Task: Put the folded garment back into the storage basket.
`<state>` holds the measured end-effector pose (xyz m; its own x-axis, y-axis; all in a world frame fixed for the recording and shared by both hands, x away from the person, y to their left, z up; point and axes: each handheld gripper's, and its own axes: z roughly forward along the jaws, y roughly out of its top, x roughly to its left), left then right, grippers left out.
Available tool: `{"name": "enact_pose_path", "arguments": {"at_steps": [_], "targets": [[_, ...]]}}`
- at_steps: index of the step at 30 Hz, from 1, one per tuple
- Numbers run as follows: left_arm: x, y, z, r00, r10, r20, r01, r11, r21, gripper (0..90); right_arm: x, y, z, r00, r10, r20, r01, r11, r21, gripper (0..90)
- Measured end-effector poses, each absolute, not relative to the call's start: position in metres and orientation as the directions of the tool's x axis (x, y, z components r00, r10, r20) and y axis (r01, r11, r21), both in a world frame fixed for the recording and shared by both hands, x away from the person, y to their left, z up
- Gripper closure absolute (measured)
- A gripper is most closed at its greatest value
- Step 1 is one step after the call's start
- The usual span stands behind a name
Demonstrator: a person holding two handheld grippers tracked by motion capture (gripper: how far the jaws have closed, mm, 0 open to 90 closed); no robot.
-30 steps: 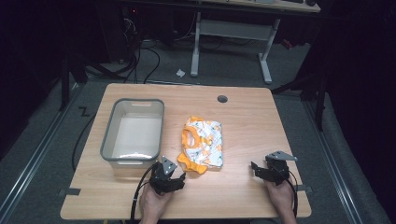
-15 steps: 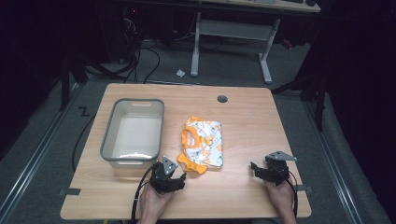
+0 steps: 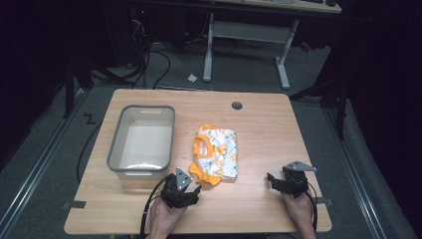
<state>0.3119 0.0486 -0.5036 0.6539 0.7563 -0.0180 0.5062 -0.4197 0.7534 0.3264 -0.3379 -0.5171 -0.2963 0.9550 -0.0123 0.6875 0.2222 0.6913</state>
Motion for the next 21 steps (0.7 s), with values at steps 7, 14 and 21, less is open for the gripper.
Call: {"name": "enact_pose_path", "arguments": {"at_steps": [7, 14, 21], "targets": [[0.317, 0.041, -0.493, 0.674, 0.738, -0.034, 0.494, -0.417, 0.763, 31.4, 0.326, -0.338, -0.517, -0.297, 0.955, -0.011, 0.688, 0.222, 0.691, 30.1], [0.328, 0.035, -0.483, 0.659, 0.750, -0.058, 0.511, -0.390, 0.766, 27.5, 0.326, -0.338, -0.517, -0.296, 0.955, -0.011, 0.688, 0.222, 0.691, 30.1], [0.340, 0.031, -0.479, 0.644, 0.762, -0.071, 0.546, -0.392, 0.740, 24.2, 0.326, -0.337, -0.517, -0.300, 0.954, -0.014, 0.686, 0.226, 0.692, 30.2]]}}
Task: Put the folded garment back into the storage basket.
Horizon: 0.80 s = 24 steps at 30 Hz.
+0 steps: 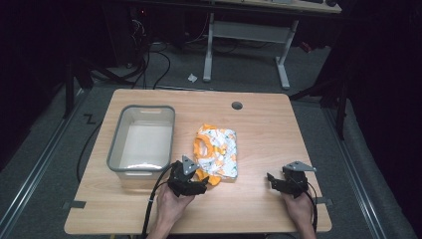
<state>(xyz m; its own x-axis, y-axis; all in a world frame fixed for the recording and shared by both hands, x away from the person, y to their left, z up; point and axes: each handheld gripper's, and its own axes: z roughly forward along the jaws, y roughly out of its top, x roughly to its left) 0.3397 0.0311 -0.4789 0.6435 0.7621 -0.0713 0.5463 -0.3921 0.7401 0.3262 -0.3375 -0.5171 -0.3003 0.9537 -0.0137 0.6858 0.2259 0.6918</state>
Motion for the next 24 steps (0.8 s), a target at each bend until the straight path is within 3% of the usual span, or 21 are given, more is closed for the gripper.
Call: {"name": "enact_pose_path", "arguments": {"at_steps": [24], "targets": [[0.404, -0.004, -0.471, 0.581, 0.811, -0.066, 0.604, -0.377, 0.702, 21.2, 0.326, -0.338, -0.517, -0.302, 0.953, -0.012, 0.687, 0.227, 0.690, 30.0]]}}
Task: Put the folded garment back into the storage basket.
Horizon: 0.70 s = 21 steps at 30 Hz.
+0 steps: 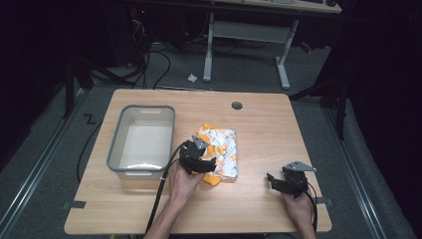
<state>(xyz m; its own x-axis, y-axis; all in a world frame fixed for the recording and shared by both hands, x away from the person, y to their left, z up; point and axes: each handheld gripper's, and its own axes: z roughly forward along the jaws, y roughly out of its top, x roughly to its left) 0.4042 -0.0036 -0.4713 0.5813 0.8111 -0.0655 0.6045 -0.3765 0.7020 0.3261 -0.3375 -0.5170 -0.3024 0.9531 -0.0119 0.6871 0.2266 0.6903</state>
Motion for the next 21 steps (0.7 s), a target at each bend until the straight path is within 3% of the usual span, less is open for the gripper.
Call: {"name": "enact_pose_path", "arguments": {"at_steps": [3, 14, 16, 21], "targets": [[0.415, -0.005, -0.475, 0.567, 0.816, -0.112, 0.635, -0.347, 0.691, 20.1, 0.326, -0.338, -0.517, -0.302, 0.953, -0.011, 0.688, 0.226, 0.690, 30.0], [0.439, -0.008, -0.495, 0.513, 0.855, -0.071, 0.678, -0.353, 0.645, 19.5, 0.326, -0.338, -0.517, -0.305, 0.952, -0.012, 0.686, 0.228, 0.691, 29.8], [0.444, -0.010, -0.505, 0.508, 0.857, -0.089, 0.713, -0.361, 0.601, 18.6, 0.326, -0.338, -0.517, -0.304, 0.953, -0.010, 0.687, 0.226, 0.690, 29.8], [0.448, -0.009, -0.514, 0.510, 0.852, -0.117, 0.725, -0.353, 0.591, 18.4, 0.326, -0.338, -0.517, -0.304, 0.953, -0.010, 0.687, 0.227, 0.690, 29.8]]}}
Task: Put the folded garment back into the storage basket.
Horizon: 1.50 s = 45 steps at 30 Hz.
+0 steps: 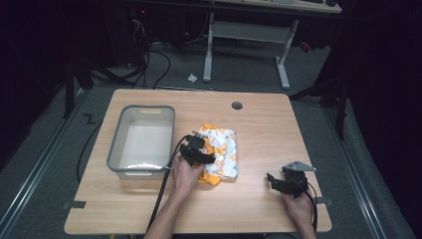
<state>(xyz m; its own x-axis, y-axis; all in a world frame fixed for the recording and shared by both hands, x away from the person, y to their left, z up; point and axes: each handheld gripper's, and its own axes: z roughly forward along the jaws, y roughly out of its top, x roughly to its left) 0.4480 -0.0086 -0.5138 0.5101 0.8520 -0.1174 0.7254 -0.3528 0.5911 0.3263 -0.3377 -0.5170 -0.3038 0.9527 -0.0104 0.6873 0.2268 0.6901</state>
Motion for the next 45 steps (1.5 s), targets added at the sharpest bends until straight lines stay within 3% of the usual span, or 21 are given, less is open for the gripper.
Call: {"name": "enact_pose_path", "arguments": {"at_steps": [5, 6, 9, 10, 16, 27, 45], "targets": [[0.443, -0.012, -0.514, 0.540, 0.837, -0.087, 0.685, -0.377, 0.623, 28.2, 0.326, -0.338, -0.517, -0.304, 0.953, -0.010, 0.687, 0.226, 0.690, 29.8], [0.442, -0.012, -0.514, 0.545, 0.834, -0.085, 0.681, -0.382, 0.625, 35.4, 0.326, -0.338, -0.517, -0.304, 0.953, -0.009, 0.687, 0.226, 0.690, 29.8], [0.439, -0.015, -0.514, 0.558, 0.825, -0.085, 0.671, -0.389, 0.632, 41.9, 0.326, -0.338, -0.517, -0.304, 0.953, -0.010, 0.687, 0.226, 0.690, 29.8], [0.438, -0.016, -0.513, 0.568, 0.818, -0.091, 0.667, -0.392, 0.633, 49.8, 0.326, -0.338, -0.517, -0.304, 0.953, -0.010, 0.687, 0.226, 0.690, 29.8], [0.436, -0.017, -0.513, 0.581, 0.806, -0.114, 0.664, -0.388, 0.639, 64.5, 0.326, -0.338, -0.517, -0.304, 0.953, -0.010, 0.687, 0.226, 0.690, 29.8], [0.435, -0.016, -0.511, 0.576, 0.806, -0.136, 0.672, -0.372, 0.641, 70.7, 0.326, -0.338, -0.517, -0.305, 0.952, -0.011, 0.686, 0.228, 0.691, 29.7], [0.423, -0.007, -0.482, 0.606, 0.769, -0.205, 0.632, -0.309, 0.710, 72.0, 0.326, -0.338, -0.517, -0.307, 0.952, -0.012, 0.685, 0.230, 0.691, 29.7]]}}
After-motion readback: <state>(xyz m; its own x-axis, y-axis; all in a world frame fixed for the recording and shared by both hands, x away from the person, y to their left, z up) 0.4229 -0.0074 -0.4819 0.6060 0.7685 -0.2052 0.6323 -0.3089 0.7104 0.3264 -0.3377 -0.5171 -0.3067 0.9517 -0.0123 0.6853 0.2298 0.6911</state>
